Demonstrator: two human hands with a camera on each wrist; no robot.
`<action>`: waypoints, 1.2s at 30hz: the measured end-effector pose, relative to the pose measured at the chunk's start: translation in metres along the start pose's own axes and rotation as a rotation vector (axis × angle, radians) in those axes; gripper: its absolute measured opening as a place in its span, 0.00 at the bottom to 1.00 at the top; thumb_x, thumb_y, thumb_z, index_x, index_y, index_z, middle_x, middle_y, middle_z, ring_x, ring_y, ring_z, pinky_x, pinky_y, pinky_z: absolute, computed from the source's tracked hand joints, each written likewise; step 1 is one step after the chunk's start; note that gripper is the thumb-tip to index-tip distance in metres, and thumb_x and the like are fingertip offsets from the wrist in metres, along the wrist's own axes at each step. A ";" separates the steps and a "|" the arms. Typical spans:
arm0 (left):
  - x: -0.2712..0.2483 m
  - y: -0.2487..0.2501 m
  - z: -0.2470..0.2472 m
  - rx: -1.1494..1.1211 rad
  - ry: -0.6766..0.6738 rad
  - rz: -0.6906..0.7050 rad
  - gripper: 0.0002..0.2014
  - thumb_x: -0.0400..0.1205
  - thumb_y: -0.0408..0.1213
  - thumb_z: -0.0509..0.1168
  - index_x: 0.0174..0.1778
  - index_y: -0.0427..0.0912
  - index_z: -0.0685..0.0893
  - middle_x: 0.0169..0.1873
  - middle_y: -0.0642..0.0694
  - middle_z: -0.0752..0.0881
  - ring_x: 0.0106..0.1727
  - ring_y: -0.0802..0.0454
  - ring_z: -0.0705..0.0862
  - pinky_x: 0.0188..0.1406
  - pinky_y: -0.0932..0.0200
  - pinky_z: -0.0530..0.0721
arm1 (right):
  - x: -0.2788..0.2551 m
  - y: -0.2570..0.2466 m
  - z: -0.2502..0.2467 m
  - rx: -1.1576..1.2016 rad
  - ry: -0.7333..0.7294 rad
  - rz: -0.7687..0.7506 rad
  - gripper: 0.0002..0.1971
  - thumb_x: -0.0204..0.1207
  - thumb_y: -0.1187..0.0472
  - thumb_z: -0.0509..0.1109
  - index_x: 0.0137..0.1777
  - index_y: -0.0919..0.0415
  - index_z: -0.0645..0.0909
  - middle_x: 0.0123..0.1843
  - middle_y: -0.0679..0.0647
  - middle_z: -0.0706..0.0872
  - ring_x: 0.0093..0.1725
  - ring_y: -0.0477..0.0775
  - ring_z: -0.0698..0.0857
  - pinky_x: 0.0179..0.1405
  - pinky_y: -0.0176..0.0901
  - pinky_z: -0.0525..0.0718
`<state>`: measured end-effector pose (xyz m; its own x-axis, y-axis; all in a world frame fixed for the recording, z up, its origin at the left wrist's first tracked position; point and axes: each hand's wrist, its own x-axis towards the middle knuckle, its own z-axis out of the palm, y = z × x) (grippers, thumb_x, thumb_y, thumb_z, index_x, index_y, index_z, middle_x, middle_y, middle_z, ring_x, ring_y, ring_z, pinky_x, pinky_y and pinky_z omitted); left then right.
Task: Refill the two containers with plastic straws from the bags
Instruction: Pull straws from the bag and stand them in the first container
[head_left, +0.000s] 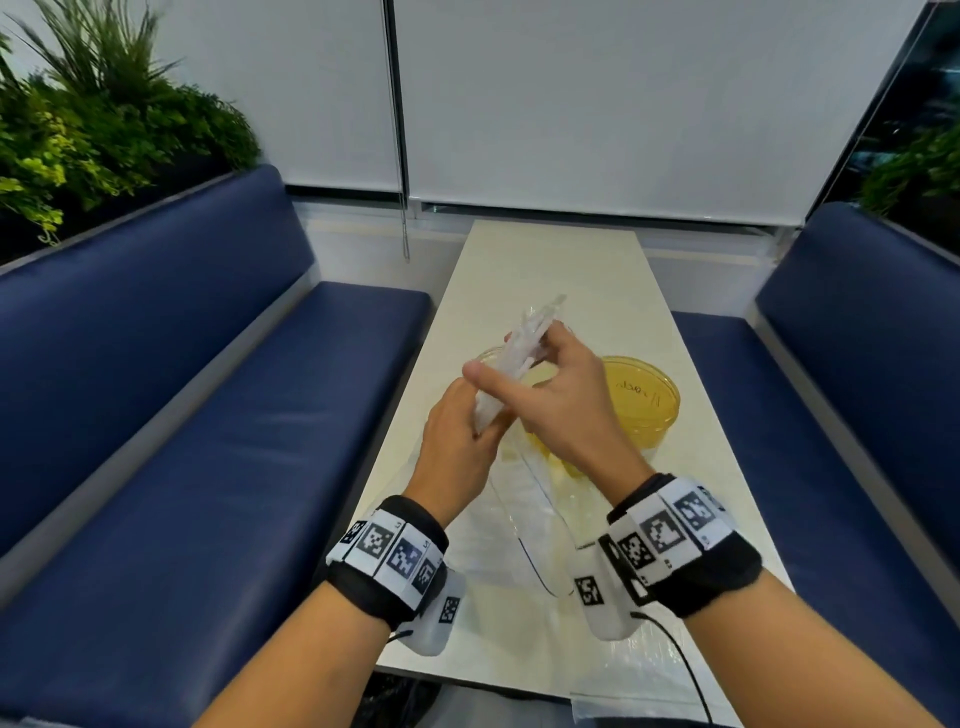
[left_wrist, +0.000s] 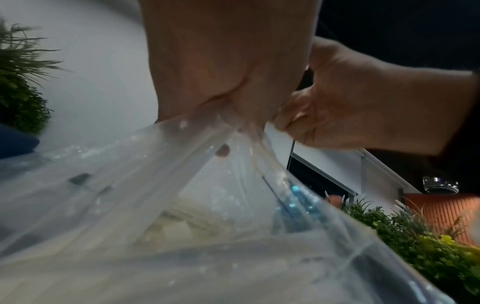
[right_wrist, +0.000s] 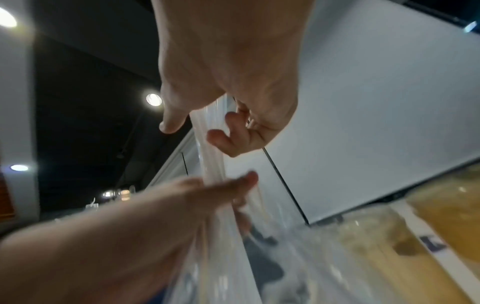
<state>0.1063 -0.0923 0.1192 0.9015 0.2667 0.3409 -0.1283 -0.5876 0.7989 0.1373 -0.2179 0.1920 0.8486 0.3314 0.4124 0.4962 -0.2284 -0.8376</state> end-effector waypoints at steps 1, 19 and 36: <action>0.001 0.000 0.001 0.003 0.002 -0.001 0.08 0.85 0.42 0.65 0.59 0.50 0.82 0.45 0.54 0.85 0.46 0.53 0.86 0.38 0.66 0.80 | -0.003 0.007 0.008 -0.034 -0.022 -0.003 0.26 0.62 0.33 0.81 0.50 0.52 0.84 0.43 0.47 0.90 0.38 0.43 0.87 0.39 0.40 0.88; -0.007 0.000 -0.023 -0.075 0.098 -0.129 0.07 0.77 0.43 0.78 0.45 0.47 0.87 0.42 0.52 0.85 0.43 0.55 0.82 0.45 0.62 0.82 | 0.106 -0.049 -0.034 -0.100 0.258 -0.317 0.21 0.81 0.57 0.70 0.26 0.62 0.77 0.21 0.47 0.71 0.22 0.45 0.70 0.22 0.33 0.64; -0.002 0.007 -0.060 0.252 -0.072 -0.067 0.28 0.70 0.29 0.74 0.66 0.53 0.83 0.53 0.58 0.79 0.52 0.60 0.85 0.45 0.62 0.85 | 0.111 0.122 0.021 -0.692 -0.182 0.339 0.35 0.64 0.31 0.80 0.48 0.65 0.81 0.42 0.57 0.87 0.45 0.57 0.87 0.47 0.48 0.87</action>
<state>0.0790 -0.0512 0.1533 0.9328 0.2615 0.2479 0.0315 -0.7444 0.6670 0.2885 -0.1893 0.1282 0.9603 0.2724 0.0597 0.2678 -0.8416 -0.4690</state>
